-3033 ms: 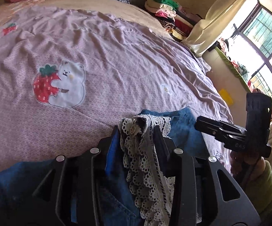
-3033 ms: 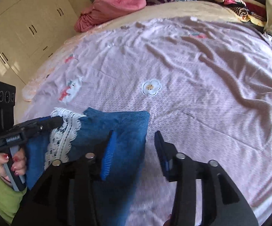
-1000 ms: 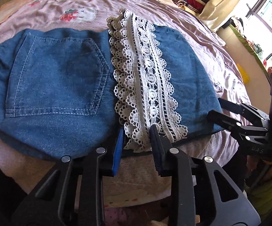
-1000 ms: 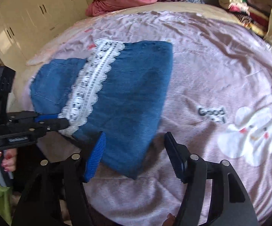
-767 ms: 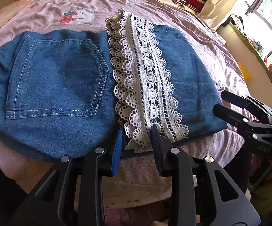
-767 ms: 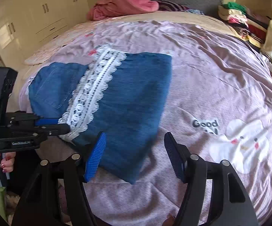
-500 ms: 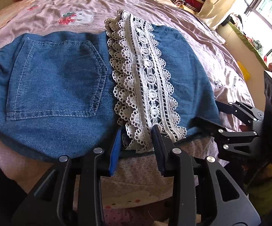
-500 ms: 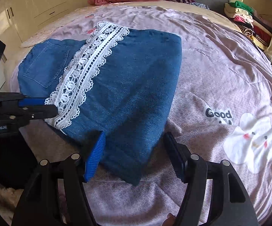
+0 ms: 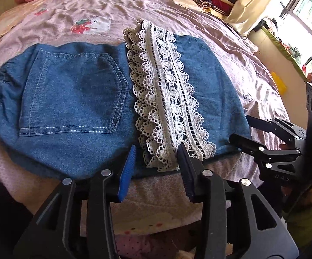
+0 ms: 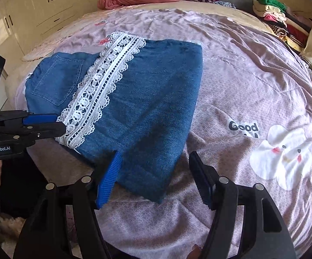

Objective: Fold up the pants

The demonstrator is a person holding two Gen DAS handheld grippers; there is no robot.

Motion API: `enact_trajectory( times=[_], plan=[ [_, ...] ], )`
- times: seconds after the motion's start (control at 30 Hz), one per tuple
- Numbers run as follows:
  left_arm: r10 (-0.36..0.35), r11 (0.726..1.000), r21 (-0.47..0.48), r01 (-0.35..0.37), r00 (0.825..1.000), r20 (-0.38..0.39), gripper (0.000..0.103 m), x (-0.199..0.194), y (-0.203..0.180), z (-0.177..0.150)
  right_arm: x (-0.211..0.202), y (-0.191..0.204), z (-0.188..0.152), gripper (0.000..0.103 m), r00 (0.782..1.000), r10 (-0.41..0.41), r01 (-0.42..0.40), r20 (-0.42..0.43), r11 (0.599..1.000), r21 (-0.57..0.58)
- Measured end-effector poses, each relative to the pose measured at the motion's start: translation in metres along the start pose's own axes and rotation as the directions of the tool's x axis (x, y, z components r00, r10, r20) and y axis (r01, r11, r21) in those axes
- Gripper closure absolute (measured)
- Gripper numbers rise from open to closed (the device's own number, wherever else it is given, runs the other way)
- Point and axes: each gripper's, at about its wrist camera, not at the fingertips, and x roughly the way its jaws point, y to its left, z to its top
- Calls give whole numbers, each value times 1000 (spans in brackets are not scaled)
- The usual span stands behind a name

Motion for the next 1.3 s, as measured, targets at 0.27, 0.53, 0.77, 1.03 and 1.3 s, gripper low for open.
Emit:
enact_trajectory(
  times=[0.27,0.53,0.77,1.03,1.3],
  plan=[
    [28,1000,-1,-28,999,26,64,-15,3,-1,-18,9,6,33,999,1,-1,36,1000,-6],
    [50,999,-18,-49,996,74,50,-36,15,2,-33,20,18,28,997,10,-8,71,999,-31],
    [88,995,-63,-81,990,113,37,-54,36,3,-39,33,36,24,995,17,-11,95,998,-58],
    [146,983,-132,-126,976,159,24,-76,71,5,-37,52,61,19,993,37,-26,109,995,-94],
    [215,955,-249,-163,956,198,15,-100,122,4,-30,78,94,17,990,76,-57,115,985,-161]
  ],
)
